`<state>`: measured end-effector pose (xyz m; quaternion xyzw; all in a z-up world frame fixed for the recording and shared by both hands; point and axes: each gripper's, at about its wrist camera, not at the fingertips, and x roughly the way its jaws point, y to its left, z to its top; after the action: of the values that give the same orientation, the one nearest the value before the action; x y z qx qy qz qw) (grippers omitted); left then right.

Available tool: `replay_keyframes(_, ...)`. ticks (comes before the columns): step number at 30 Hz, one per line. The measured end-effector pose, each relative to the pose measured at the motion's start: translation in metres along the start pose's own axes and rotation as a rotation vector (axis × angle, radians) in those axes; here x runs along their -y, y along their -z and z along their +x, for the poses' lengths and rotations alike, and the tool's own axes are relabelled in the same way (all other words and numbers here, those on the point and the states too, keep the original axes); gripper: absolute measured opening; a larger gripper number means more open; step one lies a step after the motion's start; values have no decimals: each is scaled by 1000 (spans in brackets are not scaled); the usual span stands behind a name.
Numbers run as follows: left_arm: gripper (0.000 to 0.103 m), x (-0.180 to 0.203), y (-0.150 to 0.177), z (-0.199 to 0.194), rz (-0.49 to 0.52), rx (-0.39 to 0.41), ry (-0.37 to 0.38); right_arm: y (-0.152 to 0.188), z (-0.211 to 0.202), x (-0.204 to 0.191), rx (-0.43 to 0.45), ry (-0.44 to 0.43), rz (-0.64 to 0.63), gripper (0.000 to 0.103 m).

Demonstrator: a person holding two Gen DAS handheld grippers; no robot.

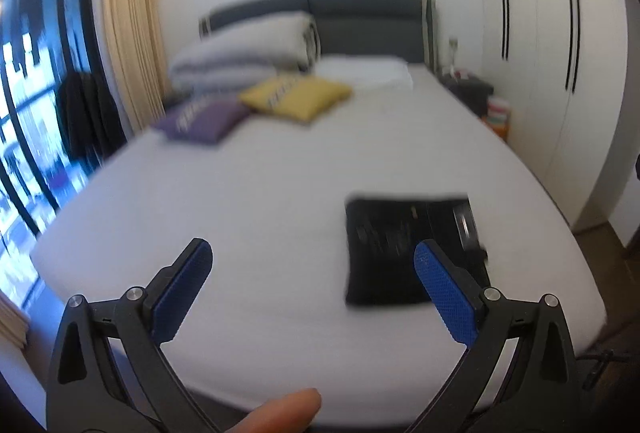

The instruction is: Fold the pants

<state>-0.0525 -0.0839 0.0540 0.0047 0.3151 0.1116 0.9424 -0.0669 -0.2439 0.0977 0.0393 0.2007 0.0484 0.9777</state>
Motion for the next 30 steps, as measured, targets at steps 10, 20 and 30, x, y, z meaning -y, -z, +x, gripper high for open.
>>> replay_keyframes(10, 103, 30, 61, 23, 8, -135, 88, 30, 7, -11, -146, 37, -26, 103)
replay_keyframes(20, 103, 27, 48, 55, 0, -163, 93, 47, 14, -13, -220, 43, -27, 103)
replay_keyframes(30, 103, 25, 49, 62, -9, -182, 95, 54, 19, -14, -254, 34, -32, 103)
